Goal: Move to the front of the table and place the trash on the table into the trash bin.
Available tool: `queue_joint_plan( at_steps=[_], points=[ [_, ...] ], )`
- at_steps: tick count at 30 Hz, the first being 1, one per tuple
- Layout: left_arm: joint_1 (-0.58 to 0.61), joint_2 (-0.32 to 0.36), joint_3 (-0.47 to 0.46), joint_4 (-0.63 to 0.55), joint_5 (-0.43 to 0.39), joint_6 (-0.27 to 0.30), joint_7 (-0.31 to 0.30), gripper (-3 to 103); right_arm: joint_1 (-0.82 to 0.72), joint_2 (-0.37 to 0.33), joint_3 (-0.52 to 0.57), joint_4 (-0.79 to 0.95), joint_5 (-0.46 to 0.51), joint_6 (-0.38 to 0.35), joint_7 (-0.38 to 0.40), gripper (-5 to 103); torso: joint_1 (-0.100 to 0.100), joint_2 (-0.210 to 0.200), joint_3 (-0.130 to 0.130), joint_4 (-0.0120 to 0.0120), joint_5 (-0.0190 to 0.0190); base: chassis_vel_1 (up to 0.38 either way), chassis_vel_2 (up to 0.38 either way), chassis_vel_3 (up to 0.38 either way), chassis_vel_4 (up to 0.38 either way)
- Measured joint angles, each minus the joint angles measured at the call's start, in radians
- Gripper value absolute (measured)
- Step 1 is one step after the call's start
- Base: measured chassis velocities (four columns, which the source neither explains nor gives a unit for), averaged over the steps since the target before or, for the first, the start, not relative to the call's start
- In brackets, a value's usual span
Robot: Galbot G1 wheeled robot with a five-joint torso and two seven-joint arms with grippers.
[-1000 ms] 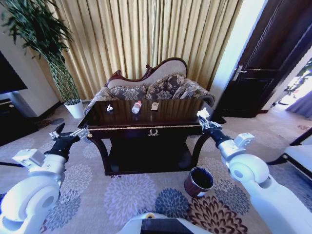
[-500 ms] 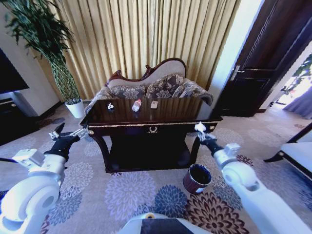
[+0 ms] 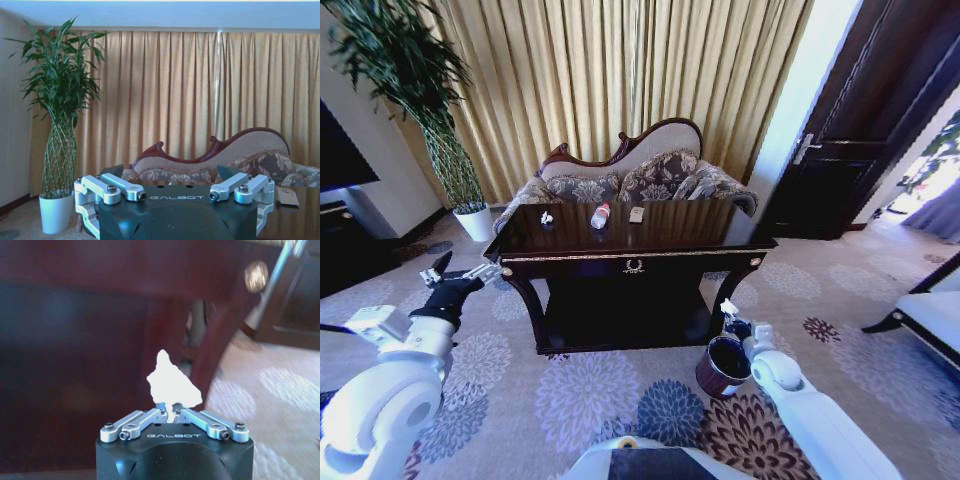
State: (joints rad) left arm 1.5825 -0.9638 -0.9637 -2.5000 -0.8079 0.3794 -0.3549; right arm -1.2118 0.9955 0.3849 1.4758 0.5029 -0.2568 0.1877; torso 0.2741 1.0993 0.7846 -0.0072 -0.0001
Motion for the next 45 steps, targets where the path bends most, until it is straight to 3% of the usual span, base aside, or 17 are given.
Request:
queue_joint_plan(
  at_steps=[3,11,18,25,26,29,31,38,41,45],
  points=[
    [-0.003,0.012,0.0,0.0,-0.002,-0.001,0.002,100,0.083,0.014,-0.017,-0.171,-0.024,0.001,0.006,0,0.0,0.0,0.0,-0.0003,-0.0001,0.0,0.0,0.0,0.0],
    [0.001,0.014,0.008,0.0,-0.006,-0.001,0.002,100,0.232,0.047,-0.041,-0.432,-0.074,0.033,0.008,0,0.0,0.0,0.0,0.0001,-0.0002,0.0,0.0,0.0,0.0],
    [0.005,0.023,0.005,0.0,-0.006,-0.001,0.002,100,0.258,0.085,-0.041,-0.516,-0.128,0.044,0.007,-2,0.0,0.0,0.0,-0.0002,0.0,0.0,0.0,0.0,0.0],
    [0.007,0.024,0.004,0.0,-0.005,-0.001,0.002,100,0.268,0.106,-0.038,-0.54,-0.172,0.048,0.007,25,0.0,0.0,0.0,-0.0002,-0.0001,0.0,0.0,0.0,0.0],
    [0.007,0.024,0.004,0.0,-0.005,-0.001,0.002,100,0.268,0.106,-0.038,-0.54,-0.172,0.048,0.007,25,0.0,0.0,0.0,-0.0002,-0.0001,0.0,0.0,0.0,0.0],
    [0.008,0.024,0.004,0.0,-0.004,-0.001,0.002,100,0.279,0.107,-0.037,-0.555,-0.178,0.049,0.007,41,0.0,0.0,0.0,-0.0001,-0.0001,0.0,0.0,0.0,0.0],
    [0.008,0.024,0.004,0.0,-0.004,-0.001,0.002,100,0.282,0.106,-0.036,-0.559,-0.178,0.049,0.007,41,0.0,0.0,0.0,-0.0001,-0.0001,0.0,0.0,0.0,0.0],
    [0.003,0.024,0.006,0.0,-0.004,-0.002,0.002,100,0.302,0.097,-0.02,-0.593,-0.18,0.055,0.008,73,0.0,0.0,0.0,-0.0002,-0.0002,0.0,0.0,0.0,0.0],
    [0.002,0.026,0.006,0.0,-0.005,-0.004,0.002,100,0.309,0.097,-0.012,-0.608,-0.184,0.058,0.009,79,0.0,0.0,0.0,-0.0001,-0.0001,0.0,0.0,0.0,0.0],
    [0.0,0.028,0.006,0.0,-0.005,-0.008,0.002,100,0.307,0.096,-0.003,-0.612,-0.189,0.06,0.01,95,0.0,0.0,0.0,-0.0001,-0.0001,0.0,0.0,0.0,0.0]
  ],
)
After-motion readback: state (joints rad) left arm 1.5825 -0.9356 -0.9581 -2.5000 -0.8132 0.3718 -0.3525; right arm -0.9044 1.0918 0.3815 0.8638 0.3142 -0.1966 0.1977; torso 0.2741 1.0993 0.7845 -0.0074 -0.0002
